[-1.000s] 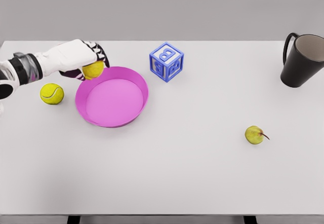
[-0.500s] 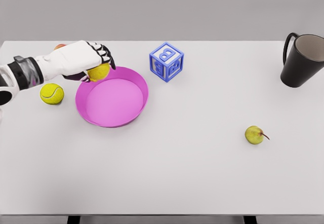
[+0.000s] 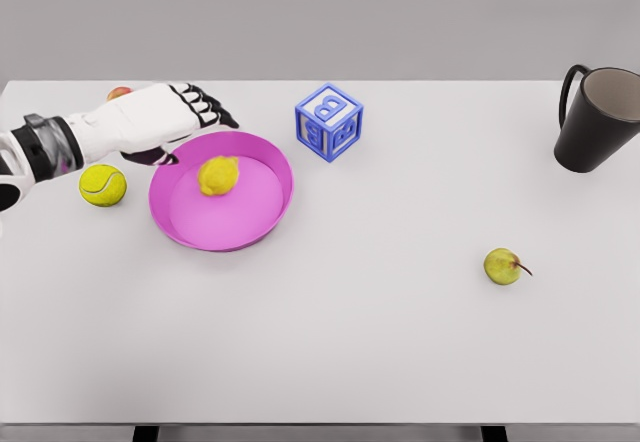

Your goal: Put the lemon on the plate with left arm

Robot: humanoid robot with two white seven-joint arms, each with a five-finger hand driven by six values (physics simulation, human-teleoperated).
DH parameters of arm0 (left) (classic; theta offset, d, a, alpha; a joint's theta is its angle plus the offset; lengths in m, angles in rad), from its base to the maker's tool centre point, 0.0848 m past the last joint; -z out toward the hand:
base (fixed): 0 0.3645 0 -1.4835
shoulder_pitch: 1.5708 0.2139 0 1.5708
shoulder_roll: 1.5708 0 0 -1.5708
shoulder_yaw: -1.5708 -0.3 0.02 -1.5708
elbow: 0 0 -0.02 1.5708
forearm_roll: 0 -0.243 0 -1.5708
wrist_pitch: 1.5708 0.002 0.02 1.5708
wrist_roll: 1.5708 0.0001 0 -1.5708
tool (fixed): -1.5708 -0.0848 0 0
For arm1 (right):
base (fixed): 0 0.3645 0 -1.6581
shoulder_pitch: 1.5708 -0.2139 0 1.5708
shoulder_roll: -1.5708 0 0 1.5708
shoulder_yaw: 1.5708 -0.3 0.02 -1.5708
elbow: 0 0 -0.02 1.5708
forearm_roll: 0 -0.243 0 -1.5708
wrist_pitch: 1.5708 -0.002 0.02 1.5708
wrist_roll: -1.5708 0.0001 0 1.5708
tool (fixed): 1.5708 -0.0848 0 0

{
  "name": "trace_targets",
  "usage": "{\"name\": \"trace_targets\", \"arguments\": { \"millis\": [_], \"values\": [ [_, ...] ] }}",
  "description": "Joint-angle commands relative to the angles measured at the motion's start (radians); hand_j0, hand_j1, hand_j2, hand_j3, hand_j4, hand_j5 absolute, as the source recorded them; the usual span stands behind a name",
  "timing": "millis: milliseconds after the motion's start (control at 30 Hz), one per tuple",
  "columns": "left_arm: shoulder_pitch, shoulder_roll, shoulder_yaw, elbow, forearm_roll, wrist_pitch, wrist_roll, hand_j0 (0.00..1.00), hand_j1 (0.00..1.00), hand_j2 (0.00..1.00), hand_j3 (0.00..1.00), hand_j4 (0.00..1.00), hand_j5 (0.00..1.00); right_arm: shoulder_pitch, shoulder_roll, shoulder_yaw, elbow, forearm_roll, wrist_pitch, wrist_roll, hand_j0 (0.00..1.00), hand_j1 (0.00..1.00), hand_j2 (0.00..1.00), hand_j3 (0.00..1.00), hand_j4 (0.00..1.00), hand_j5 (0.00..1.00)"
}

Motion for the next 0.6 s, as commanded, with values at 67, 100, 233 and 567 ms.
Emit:
{"name": "trace_targets", "arguments": {
  "millis": [67, 100, 233, 567],
  "values": [
    [0.014, 0.040, 0.023, -0.035, 0.041, 0.003, 0.001, 1.00, 1.00, 1.00, 1.00, 1.00, 1.00, -0.002, 0.000, 0.000, 0.001, 0.000, 0.000, 0.000, 1.00, 1.00, 1.00, 1.00, 1.00, 1.00],
    [0.017, 0.075, 0.021, -0.036, 0.093, 0.003, 0.001, 1.00, 1.00, 1.00, 1.00, 1.00, 1.00, -0.002, 0.000, 0.000, 0.001, 0.000, 0.000, 0.000, 1.00, 1.00, 1.00, 1.00, 1.00, 1.00],
    [0.017, 0.189, 0.026, -0.025, 0.248, 0.003, 0.001, 1.00, 1.00, 1.00, 1.00, 1.00, 1.00, -0.002, 0.000, 0.000, 0.001, -0.001, 0.000, 0.000, 1.00, 1.00, 1.00, 1.00, 1.00, 1.00],
    [0.025, 0.198, 0.043, -0.016, 0.245, 0.003, 0.001, 1.00, 1.00, 1.00, 1.00, 1.00, 1.00, -0.002, 0.000, 0.000, 0.001, 0.000, 0.000, 0.000, 1.00, 1.00, 1.00, 1.00, 1.00, 1.00]
  ]
}}
